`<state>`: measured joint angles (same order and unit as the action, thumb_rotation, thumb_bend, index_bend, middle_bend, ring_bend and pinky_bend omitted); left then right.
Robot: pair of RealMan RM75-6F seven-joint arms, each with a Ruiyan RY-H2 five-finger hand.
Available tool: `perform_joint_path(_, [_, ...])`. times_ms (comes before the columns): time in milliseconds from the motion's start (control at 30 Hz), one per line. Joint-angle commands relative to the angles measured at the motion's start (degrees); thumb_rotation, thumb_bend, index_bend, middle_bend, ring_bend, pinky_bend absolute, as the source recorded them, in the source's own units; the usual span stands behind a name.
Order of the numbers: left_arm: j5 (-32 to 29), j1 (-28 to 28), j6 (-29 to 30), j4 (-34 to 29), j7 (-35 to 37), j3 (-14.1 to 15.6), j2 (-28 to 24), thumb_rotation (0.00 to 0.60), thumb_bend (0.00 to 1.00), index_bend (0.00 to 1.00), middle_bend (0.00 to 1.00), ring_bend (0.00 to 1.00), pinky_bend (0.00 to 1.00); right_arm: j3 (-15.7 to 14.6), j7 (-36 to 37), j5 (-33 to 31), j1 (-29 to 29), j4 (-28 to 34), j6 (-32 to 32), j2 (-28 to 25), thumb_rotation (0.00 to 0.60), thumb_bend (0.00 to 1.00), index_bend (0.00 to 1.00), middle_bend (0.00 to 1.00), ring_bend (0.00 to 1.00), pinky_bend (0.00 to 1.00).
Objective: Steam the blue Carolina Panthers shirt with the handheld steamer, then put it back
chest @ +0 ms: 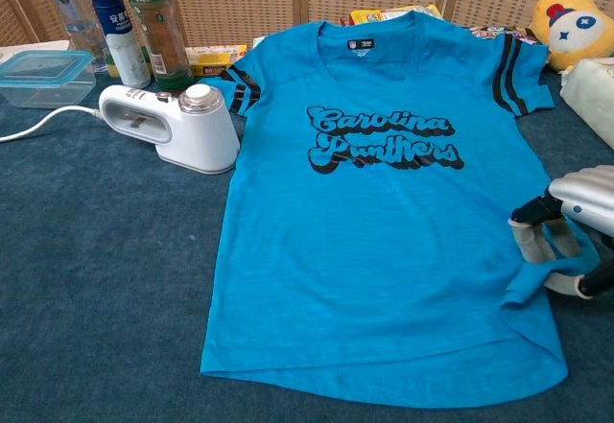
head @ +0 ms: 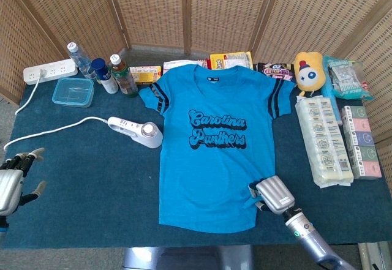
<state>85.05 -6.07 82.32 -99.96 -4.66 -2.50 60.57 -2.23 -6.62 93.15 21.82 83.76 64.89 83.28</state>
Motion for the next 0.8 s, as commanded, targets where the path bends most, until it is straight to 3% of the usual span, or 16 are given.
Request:
perform_joint_path(33, [-0.3, -0.9, -0.9, 0.4, -0.5, -0.5, 0.5, 0.56, 0.31, 0.14, 0.32, 0.22, 0.28, 0.4, 1.0, -1.1, 0.4, 1.3, -0.7, -0.7, 0.6, 0.51, 0.68, 0.64, 0.67, 0.82])
perform_joint_path(467, [-2.4, -6.8, -6.7, 4.0, -2.3, -3.7, 3.0, 0.563, 0.32, 0.14, 0.33, 0.21, 0.28, 0.8, 3.5, -3.7, 1.1, 3.8, -2.6, -2.2, 0.6, 0.53, 0.7, 0.67, 0.69, 0.84])
perform_joint_path(800, [-6.8, -16.0, -16.7, 12.4, -6.8, -7.5, 9.7, 0.576, 0.35, 0.14, 0.32, 0.21, 0.28, 1.1, 3.7, -4.9, 1.0, 4.6, -2.2, -3.0, 0.6, 0.54, 0.71, 0.67, 0.7, 0.85])
